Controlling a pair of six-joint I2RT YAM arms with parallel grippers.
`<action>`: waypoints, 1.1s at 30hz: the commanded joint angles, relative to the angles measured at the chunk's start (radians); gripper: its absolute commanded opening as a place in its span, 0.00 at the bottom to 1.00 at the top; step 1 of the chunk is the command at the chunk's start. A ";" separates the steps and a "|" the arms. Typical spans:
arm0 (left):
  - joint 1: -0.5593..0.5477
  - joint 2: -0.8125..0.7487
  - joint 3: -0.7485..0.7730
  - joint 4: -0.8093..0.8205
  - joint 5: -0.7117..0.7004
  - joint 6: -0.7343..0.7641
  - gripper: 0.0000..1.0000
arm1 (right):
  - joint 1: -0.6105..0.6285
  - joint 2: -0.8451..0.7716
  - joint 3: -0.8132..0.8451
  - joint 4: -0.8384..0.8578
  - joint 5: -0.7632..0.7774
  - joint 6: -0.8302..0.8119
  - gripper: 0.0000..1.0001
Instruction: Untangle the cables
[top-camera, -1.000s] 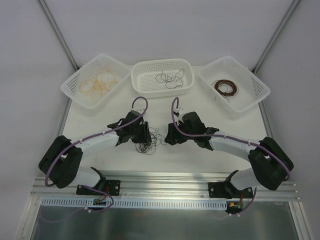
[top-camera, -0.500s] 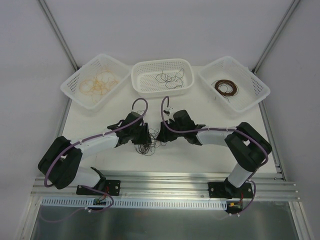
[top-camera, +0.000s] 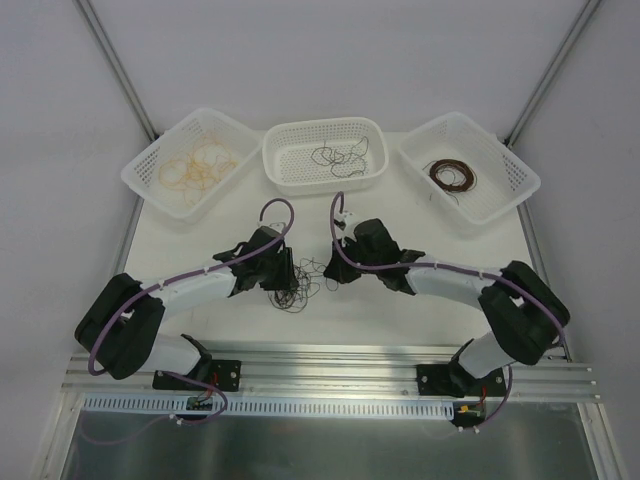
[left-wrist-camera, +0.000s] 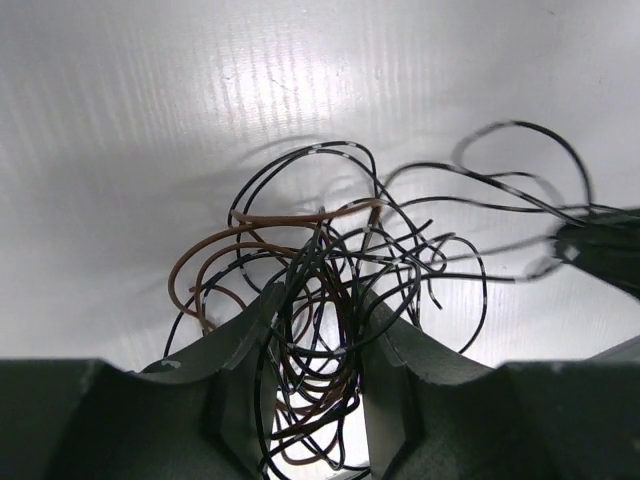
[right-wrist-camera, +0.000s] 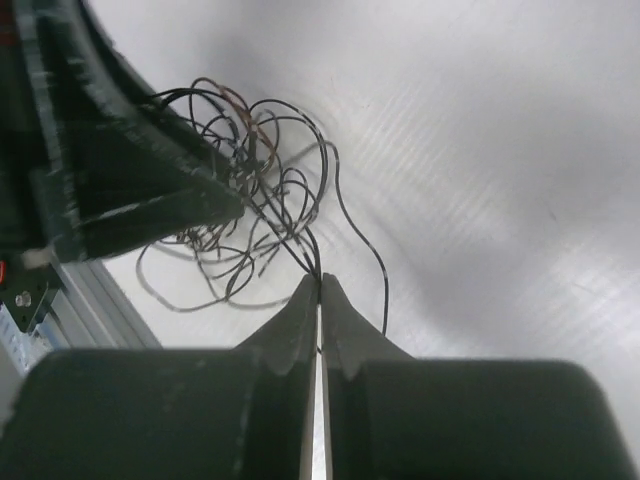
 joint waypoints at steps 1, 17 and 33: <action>0.025 -0.014 -0.012 -0.008 -0.041 0.021 0.33 | 0.003 -0.193 0.002 -0.164 0.107 -0.088 0.01; 0.118 -0.013 0.007 -0.096 -0.134 0.056 0.33 | -0.154 -0.702 0.404 -0.819 0.353 -0.301 0.01; 0.158 -0.001 0.053 -0.164 -0.202 0.081 0.34 | -0.236 -0.830 0.693 -0.876 0.454 -0.344 0.01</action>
